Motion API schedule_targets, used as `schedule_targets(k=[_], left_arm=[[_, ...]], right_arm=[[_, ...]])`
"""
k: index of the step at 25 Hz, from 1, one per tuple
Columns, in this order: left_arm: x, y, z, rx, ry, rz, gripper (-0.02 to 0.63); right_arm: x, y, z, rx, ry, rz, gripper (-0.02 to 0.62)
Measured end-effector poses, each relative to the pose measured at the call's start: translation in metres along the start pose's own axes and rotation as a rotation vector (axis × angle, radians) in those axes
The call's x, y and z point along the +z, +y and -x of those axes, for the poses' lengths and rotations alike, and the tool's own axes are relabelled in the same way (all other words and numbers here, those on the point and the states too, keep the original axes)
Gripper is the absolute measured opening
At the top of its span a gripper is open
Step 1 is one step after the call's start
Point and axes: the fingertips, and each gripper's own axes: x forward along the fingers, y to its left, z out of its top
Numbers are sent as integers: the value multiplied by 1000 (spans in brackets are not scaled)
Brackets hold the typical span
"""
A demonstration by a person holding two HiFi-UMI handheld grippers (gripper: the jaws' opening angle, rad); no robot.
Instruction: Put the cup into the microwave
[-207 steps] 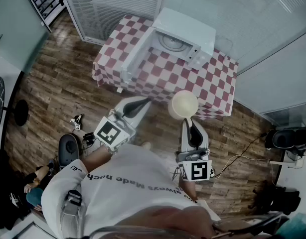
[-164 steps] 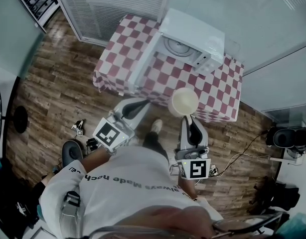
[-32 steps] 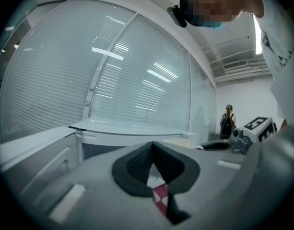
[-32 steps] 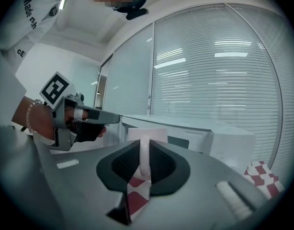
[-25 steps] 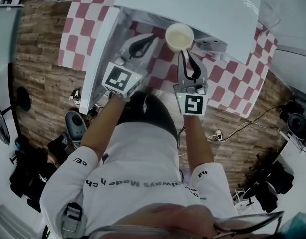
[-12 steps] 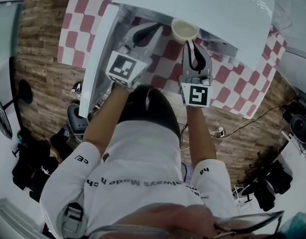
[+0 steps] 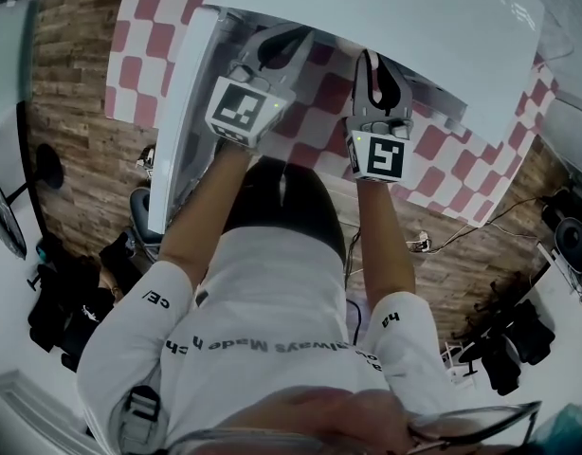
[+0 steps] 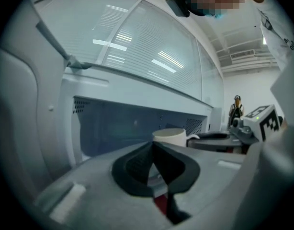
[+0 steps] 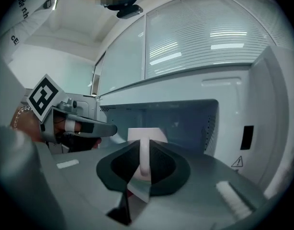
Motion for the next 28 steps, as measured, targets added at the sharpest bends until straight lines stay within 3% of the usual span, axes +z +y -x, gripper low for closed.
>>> schedule_targets(k=[20,28], left_arm=[[-25,23,-42,-5,20,-26,5],[-27,15,-36,-13,46,-18,3]], right_arm=[[-20,-17,-48,-27,-35,-4,38],[-35,-22,-44,-34,18,-20,43]])
